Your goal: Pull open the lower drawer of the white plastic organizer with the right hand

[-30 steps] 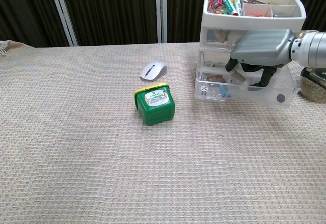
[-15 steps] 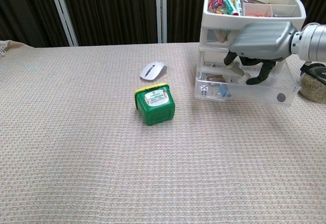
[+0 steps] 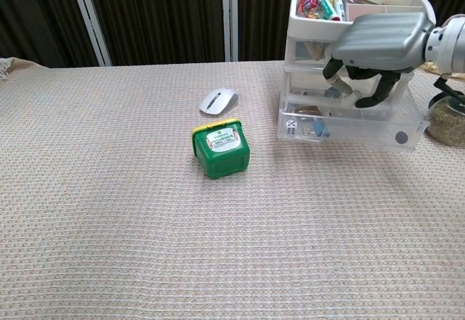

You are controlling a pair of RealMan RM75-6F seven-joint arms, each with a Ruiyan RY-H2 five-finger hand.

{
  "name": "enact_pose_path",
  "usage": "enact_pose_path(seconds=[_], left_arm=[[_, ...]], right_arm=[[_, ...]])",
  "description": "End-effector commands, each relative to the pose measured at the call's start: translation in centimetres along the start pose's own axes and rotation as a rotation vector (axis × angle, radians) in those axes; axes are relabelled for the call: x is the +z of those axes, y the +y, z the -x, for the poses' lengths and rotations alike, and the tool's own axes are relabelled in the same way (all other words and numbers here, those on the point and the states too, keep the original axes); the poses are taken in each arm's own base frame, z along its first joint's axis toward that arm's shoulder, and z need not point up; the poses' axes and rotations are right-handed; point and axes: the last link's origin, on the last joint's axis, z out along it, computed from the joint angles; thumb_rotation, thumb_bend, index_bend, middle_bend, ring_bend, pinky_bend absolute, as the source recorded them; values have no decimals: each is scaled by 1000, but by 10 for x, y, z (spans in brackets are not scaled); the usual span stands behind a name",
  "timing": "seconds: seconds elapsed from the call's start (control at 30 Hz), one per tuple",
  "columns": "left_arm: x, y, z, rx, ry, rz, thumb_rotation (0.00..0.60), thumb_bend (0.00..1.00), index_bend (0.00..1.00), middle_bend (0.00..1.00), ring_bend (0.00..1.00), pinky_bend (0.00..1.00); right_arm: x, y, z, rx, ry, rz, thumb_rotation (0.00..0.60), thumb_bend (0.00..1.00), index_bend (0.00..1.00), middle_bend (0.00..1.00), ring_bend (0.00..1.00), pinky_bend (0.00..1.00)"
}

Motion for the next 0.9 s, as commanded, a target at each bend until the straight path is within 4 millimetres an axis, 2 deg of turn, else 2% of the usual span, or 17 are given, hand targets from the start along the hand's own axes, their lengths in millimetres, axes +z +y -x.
enact_pose_path(seconds=[0.03, 0.2, 0.4, 0.53, 0.7, 0.9], left_arm=[[0, 0, 0, 0, 0, 0, 600, 313, 75, 0, 0, 0], [0, 0, 0, -1, 0, 1, 600, 313, 74, 0, 0, 0], [-1, 0, 0, -1, 0, 3, 600, 313, 74, 0, 0, 0], [-1, 0, 0, -2, 0, 3, 600, 313, 74, 0, 0, 0], [0, 0, 0, -1, -1, 3, 600, 313, 74, 0, 0, 0], [0, 1, 0, 1, 0, 4, 600, 313, 75, 0, 0, 0]], right_arm=[[-7, 3, -10, -5, 26, 3, 600, 378, 730, 1000, 1000, 665], [-22, -1, -22, -5, 67, -13, 600, 378, 729, 1000, 1000, 665], [-56, -7, -40, -4, 127, -12, 600, 379, 729, 1000, 1000, 665], [-75, -2, -46, -6, 137, 18, 600, 379, 729, 1000, 1000, 665], [-102, 12, -43, 3, 107, 74, 600, 378, 730, 1000, 1000, 665], [-131, 24, -23, 0, 2, 109, 600, 379, 730, 1000, 1000, 665]])
